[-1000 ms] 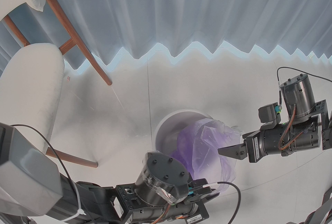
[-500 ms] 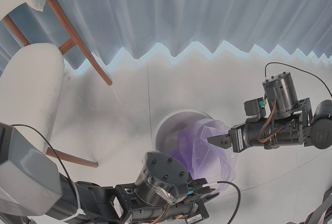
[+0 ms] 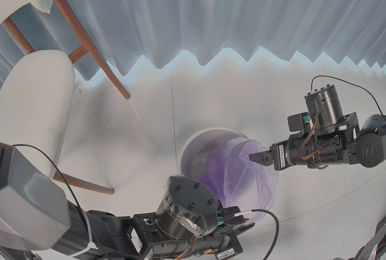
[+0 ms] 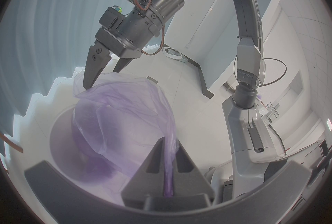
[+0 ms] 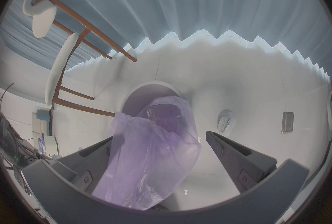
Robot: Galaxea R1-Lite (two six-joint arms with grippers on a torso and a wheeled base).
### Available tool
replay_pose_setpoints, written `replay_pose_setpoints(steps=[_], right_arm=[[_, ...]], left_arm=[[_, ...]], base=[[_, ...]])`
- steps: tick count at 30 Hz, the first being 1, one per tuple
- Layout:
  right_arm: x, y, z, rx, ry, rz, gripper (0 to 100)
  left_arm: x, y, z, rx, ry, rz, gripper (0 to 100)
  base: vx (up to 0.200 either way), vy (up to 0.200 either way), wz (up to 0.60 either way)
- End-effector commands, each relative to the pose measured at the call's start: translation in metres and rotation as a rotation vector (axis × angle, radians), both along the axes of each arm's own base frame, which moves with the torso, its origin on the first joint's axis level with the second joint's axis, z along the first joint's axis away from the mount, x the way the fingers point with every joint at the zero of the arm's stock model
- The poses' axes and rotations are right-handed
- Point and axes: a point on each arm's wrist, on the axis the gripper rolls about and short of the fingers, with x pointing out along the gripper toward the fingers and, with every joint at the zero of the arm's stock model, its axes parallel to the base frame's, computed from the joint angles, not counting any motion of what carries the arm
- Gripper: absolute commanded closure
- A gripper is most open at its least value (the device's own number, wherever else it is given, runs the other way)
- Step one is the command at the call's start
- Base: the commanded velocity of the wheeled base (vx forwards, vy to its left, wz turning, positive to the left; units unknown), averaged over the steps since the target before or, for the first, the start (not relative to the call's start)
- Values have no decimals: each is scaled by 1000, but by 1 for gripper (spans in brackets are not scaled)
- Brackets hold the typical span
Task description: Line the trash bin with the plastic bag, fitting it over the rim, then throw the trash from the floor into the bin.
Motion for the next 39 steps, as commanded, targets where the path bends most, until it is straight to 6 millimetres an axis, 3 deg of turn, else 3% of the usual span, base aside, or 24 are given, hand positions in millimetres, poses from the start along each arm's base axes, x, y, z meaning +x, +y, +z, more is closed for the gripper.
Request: replay_pose_setpoints(steps=[1, 7, 8, 16, 23, 32, 37, 38, 39], right_arm=[[1, -4, 2, 1, -6, -15, 0], [-3, -15, 7, 0, -15, -47, 0], [-4, -16, 8, 2, -18, -48, 100], [-19, -25, 5, -7, 0, -53, 100], [-37, -35, -17, -42, 66, -57, 100], [-31, -35, 3, 7, 2, -80, 100], [-39, -38, 0, -3, 15, -78, 100], [-41, -39, -2, -5, 23, -78, 0], [-44, -40, -4, -6, 31, -82, 0]], left_arm=[[0, 0, 0, 1, 1, -1, 100], [0, 1, 0, 1, 1, 3, 100], [0, 1, 0, 1, 1, 4, 100], [2, 0, 2, -13, 8, 40, 100], [4, 1, 3, -17, -1, 57, 100], [9, 5, 3, -16, 1, 76, 100], [8, 6, 6, -36, 23, 94, 100], [8, 6, 6, -40, 33, 99, 100], [8, 6, 6, -46, 36, 102, 100]], base=[[0, 0, 0], [0, 0, 0], [0, 0, 0], [0, 0, 0], [0, 0, 0], [0, 0, 0], [0, 0, 0], [0, 0, 0], [0, 0, 0]])
